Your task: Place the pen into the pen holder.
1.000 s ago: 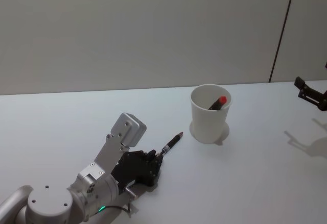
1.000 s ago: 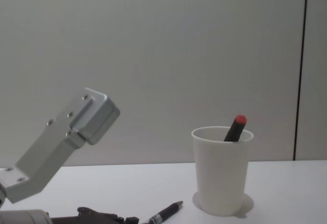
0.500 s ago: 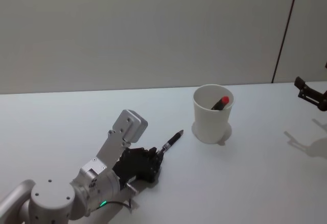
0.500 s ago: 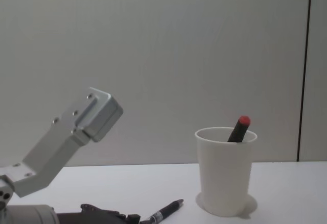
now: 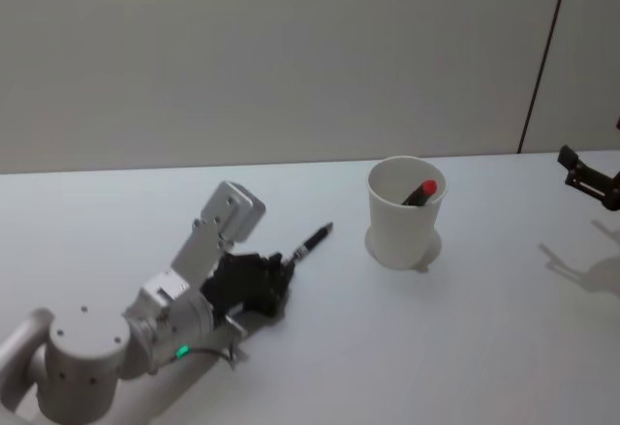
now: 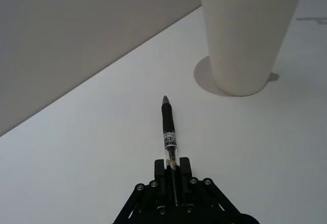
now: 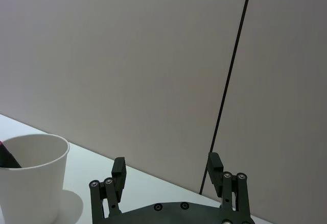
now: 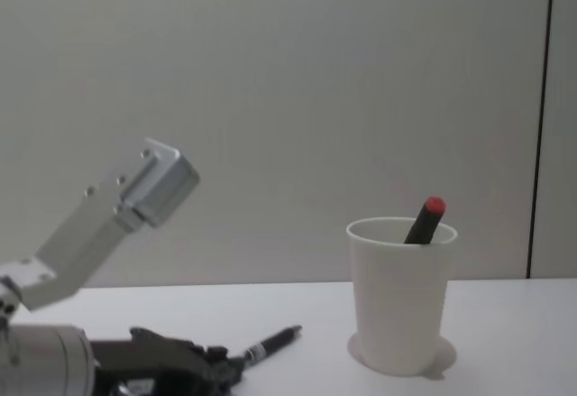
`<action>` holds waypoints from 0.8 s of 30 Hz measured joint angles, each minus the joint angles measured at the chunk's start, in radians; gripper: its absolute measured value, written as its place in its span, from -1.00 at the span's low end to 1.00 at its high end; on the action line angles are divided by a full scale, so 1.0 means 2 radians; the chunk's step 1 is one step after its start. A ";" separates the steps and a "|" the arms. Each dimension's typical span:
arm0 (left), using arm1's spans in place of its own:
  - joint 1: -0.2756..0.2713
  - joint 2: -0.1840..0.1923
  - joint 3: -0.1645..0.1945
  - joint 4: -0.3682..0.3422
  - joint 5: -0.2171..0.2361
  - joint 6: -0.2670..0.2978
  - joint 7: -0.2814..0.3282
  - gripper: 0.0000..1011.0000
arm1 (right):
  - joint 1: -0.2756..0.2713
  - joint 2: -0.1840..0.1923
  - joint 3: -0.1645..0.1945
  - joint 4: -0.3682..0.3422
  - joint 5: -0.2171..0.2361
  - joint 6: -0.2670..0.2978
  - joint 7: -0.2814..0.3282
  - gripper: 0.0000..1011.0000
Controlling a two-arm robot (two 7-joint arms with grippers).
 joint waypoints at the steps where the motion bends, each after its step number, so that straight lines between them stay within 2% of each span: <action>1: -0.002 0.000 -0.002 0.001 0.002 -0.002 -0.002 -0.67 | 0.000 0.000 0.000 0.000 0.000 0.000 0.000 0.98; 9: -0.022 0.013 -0.024 0.001 -0.002 -0.036 -0.031 -0.67 | 0.000 0.000 0.000 0.000 0.000 0.000 0.000 0.98; 19: -0.031 0.037 -0.056 -0.008 -0.042 -0.097 -0.061 -0.67 | 0.000 0.000 0.000 0.000 0.000 0.000 0.000 0.98; 24: -0.033 0.045 -0.065 -0.012 -0.053 -0.124 -0.070 -0.67 | 0.000 0.000 0.000 0.000 0.000 0.000 0.000 0.98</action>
